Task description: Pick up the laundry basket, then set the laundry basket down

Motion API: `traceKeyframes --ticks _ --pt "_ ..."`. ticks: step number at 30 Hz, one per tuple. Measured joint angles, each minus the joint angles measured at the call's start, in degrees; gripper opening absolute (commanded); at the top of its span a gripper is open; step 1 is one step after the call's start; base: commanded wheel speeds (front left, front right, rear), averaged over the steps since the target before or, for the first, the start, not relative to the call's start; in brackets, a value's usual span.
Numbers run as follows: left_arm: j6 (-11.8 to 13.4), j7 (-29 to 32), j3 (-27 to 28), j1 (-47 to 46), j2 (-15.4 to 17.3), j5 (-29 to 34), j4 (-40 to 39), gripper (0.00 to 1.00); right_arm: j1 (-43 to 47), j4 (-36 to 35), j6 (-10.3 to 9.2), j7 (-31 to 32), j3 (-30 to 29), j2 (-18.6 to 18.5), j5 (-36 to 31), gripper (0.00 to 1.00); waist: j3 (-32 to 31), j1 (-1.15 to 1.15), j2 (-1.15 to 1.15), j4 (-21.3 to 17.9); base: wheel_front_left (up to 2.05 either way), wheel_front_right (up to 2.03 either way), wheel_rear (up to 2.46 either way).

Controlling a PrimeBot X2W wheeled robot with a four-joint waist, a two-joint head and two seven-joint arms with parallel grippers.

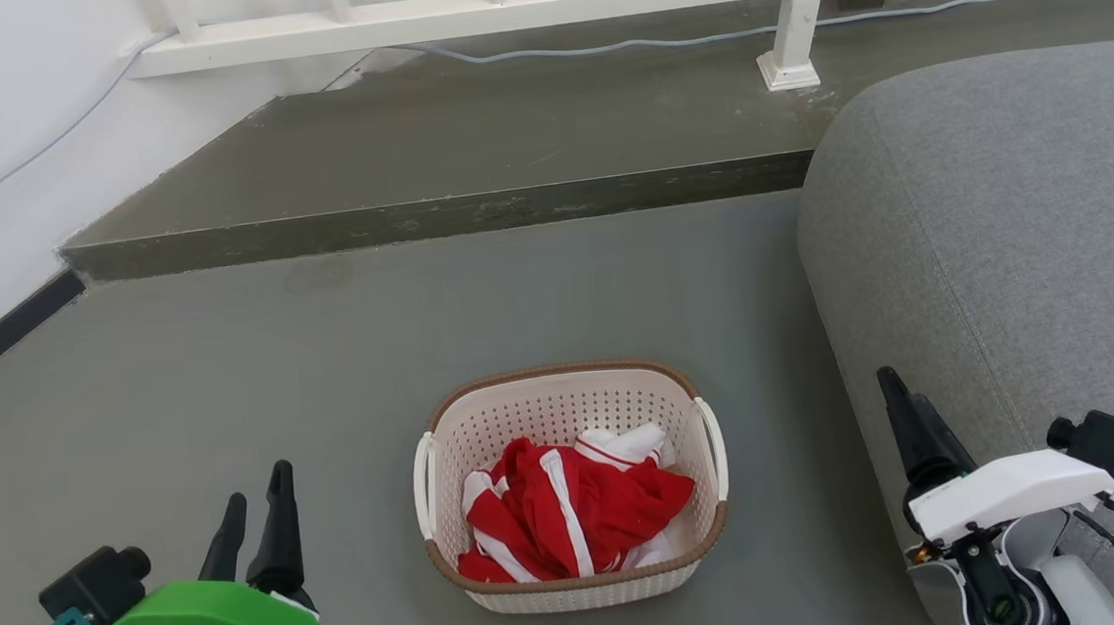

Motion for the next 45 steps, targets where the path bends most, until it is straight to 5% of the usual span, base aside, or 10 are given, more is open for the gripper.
traceKeyframes --ticks 45 --pt "5.6 -7.9 -8.5 2.5 0.3 34.2 -3.3 1.0 -0.1 0.0 -4.11 -7.3 8.4 0.0 -31.2 1.0 -0.5 0.0 0.0 0.1 0.0 0.0 0.0"
